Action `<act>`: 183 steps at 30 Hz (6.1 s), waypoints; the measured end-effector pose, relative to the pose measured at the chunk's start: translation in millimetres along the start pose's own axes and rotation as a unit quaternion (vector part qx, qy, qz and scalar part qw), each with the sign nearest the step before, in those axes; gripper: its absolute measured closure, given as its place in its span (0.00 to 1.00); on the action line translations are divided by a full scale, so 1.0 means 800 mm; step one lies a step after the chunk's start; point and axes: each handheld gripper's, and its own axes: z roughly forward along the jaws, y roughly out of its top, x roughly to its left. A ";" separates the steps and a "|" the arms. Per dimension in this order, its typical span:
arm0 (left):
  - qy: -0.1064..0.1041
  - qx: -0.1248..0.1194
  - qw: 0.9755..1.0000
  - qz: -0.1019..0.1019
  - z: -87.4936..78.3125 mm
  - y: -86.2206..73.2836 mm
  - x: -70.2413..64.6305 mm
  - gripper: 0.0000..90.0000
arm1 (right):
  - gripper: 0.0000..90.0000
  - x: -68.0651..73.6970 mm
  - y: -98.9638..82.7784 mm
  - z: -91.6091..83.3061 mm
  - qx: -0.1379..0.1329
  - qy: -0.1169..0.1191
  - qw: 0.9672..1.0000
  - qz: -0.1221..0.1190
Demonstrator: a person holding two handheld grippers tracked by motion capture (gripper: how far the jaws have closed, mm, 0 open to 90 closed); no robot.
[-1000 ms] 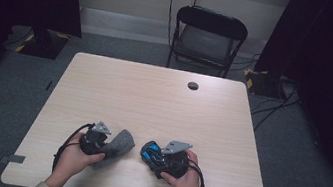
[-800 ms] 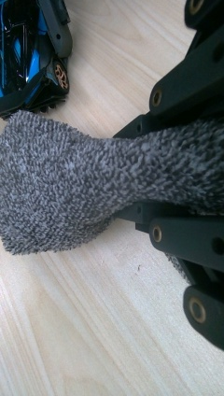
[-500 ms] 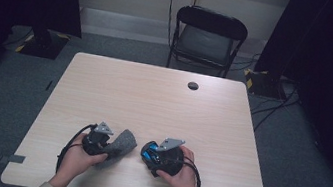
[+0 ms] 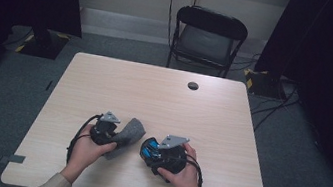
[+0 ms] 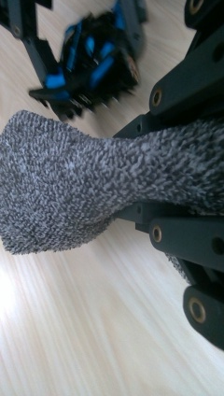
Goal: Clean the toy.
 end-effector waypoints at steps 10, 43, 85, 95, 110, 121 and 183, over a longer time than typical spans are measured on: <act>-0.026 0.030 0.998 0.046 0.021 0.015 -0.028 0.79 | 0.28 -0.004 -0.005 0.000 -0.009 0.006 1.000 0.009; -0.028 0.036 0.998 0.037 0.028 0.008 -0.023 0.79 | 0.28 -0.005 -0.003 0.005 -0.015 0.021 1.000 0.014; -0.004 0.041 0.999 0.018 0.000 -0.040 0.012 0.77 | 0.21 -0.017 -0.014 0.005 0.061 0.006 0.998 0.010; -0.006 0.040 0.999 0.017 0.000 -0.040 0.010 0.77 | 0.23 -0.010 -0.025 0.006 0.061 -0.019 0.998 0.013; -0.008 0.038 0.999 0.027 0.000 -0.041 0.002 0.77 | 0.29 -0.005 -0.022 0.002 0.078 -0.031 0.996 0.027; -0.013 0.030 0.999 0.023 -0.003 -0.040 0.005 0.77 | 0.29 0.000 -0.018 0.003 0.088 -0.045 0.994 0.045; -0.109 -0.045 0.992 0.040 0.022 0.016 -0.043 0.78 | 0.29 -0.035 0.035 -0.059 -0.076 -0.015 0.989 0.127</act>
